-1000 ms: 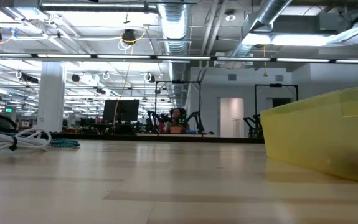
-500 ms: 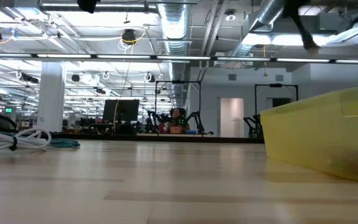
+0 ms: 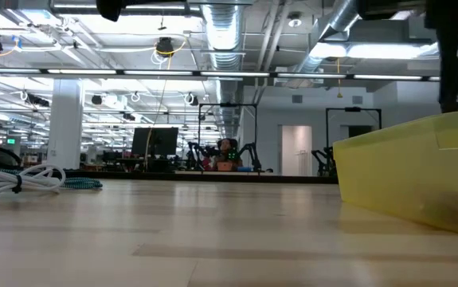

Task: Pick and place USB-C Cables
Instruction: Put the black charger cable into the yellow bin

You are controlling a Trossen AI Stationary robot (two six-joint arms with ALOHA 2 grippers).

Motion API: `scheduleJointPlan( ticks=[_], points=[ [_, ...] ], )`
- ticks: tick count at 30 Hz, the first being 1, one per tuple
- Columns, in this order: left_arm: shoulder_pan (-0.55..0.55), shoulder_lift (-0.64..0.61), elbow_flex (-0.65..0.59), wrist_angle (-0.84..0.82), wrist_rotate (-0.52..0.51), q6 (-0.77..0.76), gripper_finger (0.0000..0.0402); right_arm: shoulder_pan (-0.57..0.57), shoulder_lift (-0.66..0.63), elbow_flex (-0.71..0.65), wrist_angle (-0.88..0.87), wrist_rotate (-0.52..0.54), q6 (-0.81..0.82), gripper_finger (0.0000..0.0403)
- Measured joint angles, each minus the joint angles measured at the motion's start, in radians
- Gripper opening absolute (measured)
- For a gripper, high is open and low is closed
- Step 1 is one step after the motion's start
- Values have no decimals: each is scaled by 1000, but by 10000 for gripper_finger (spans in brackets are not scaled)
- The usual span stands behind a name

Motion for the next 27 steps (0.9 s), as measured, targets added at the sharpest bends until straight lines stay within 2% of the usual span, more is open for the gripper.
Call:
scheduleJointPlan(
  ticks=[5, 14, 20, 27],
  points=[
    [0, 0, 0, -35, -2, 0, 223, 67, 30, 0, 84, -20, -36, 4],
    [12, 0, 0, -34, -16, 0, 223, 63, 29, 1, 239, -73, -101, 4],
    [25, 0, 0, -35, -16, -8, 223, 59, 29, 1, 245, -71, -189, 4],
    [43, 0, 0, -35, -16, -7, 223, 46, 29, 1, 272, -73, -188, 3]
  ],
)
